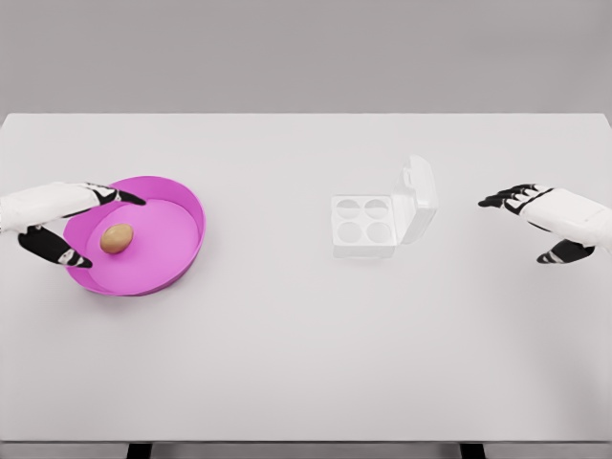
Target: Pack egg into the box and close the box lid
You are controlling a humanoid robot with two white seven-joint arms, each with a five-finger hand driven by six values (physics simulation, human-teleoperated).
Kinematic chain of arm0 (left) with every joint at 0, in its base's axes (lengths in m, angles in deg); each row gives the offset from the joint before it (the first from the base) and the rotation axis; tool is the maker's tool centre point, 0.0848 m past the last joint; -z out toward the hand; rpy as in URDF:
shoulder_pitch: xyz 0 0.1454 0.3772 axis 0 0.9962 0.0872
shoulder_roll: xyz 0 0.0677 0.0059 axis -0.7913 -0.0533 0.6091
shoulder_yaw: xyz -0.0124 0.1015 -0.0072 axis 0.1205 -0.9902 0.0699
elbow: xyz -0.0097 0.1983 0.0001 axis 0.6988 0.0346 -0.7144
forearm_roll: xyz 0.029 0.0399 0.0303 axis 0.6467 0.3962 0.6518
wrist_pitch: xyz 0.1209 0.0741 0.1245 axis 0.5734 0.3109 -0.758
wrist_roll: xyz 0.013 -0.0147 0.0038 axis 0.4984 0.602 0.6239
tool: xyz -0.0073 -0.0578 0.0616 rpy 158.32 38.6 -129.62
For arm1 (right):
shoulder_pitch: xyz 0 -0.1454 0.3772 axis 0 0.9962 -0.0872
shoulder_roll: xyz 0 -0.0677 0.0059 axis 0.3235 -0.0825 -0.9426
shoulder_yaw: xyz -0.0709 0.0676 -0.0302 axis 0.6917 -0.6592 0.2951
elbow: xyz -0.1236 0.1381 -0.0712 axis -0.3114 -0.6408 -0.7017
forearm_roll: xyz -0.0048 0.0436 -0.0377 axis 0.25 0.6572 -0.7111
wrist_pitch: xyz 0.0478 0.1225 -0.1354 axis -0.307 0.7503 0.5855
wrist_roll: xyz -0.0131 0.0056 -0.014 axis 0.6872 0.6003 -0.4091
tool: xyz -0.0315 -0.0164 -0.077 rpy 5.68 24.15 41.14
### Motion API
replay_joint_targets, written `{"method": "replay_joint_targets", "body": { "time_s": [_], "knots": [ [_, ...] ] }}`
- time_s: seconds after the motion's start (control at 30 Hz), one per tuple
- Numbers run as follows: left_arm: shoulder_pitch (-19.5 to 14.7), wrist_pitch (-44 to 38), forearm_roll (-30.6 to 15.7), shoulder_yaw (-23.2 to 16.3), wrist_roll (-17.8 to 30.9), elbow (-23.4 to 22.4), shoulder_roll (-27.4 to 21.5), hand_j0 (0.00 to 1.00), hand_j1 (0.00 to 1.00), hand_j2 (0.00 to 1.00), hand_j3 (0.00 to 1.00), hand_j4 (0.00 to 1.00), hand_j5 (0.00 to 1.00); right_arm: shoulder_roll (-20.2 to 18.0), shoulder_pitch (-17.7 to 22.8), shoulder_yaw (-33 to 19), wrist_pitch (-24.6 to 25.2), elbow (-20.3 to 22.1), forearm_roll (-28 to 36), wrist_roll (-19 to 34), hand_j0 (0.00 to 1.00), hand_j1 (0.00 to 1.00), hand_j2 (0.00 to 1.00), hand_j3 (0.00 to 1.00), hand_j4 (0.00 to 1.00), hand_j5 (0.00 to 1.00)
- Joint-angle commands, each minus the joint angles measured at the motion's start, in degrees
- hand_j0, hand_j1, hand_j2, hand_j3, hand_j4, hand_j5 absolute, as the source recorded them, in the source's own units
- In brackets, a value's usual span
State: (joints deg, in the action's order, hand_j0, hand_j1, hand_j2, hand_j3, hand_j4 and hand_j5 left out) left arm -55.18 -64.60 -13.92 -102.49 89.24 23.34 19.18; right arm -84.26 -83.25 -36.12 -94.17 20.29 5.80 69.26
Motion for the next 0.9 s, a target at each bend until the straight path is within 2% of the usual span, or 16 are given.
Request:
{"method": "replay_joint_targets", "body": {
  "time_s": [0.0,0.2,0.37,0.47,0.57,0.67,0.87],
  "knots": [
    [-0.18,-1.59,1.21,-0.93,-0.02,-0.27,1.53,0.90,0.90,0.90,0.90,0.90,0.90,-0.08,0.00,0.12,0.16,0.28,0.24,-0.03,1.00,1.00,1.00,1.00,1.00,1.00],
    [-2.64,-1.86,2.80,-3.40,-0.02,-1.68,3.29,0.89,0.89,0.89,0.89,0.89,0.89,0.79,-0.18,1.44,0.16,2.39,0.24,-0.03,1.00,1.00,1.00,1.00,1.00,1.00],
    [-2.73,-2.47,4.29,-4.28,-0.02,-3.00,3.73,0.88,0.88,0.88,0.88,0.88,0.88,0.97,-0.18,1.35,0.16,2.48,0.24,-0.03,1.00,1.00,1.00,1.00,1.00,1.00],
    [-2.99,-2.47,7.63,-4.28,-0.02,-3.44,5.31,0.88,0.88,0.88,0.88,0.88,0.88,0.88,-0.18,1.35,0.16,2.57,0.32,-0.03,1.00,1.00,1.00,1.00,1.00,1.00],
    [-3.08,-3.26,8.68,-4.36,-0.02,-3.61,5.67,0.88,0.88,0.88,0.88,0.88,0.88,0.80,0.09,0.65,0.16,6.08,0.59,-0.03,1.00,1.00,1.00,1.00,1.00,1.00],
    [-3.08,-3.26,9.65,-4.36,-0.02,-3.96,6.19,0.88,0.88,0.88,0.88,0.88,0.88,0.97,0.61,-3.22,0.16,6.17,0.68,-0.03,1.00,1.00,1.00,1.00,1.00,1.00],
    [-3.08,-3.35,10.71,-4.98,-0.02,-4.76,6.28,0.85,0.85,0.85,0.85,0.85,0.85,1.06,0.62,-2.60,0.16,6.17,0.59,-0.03,1.00,1.00,1.00,1.00,1.00,1.00]
  ]
}}
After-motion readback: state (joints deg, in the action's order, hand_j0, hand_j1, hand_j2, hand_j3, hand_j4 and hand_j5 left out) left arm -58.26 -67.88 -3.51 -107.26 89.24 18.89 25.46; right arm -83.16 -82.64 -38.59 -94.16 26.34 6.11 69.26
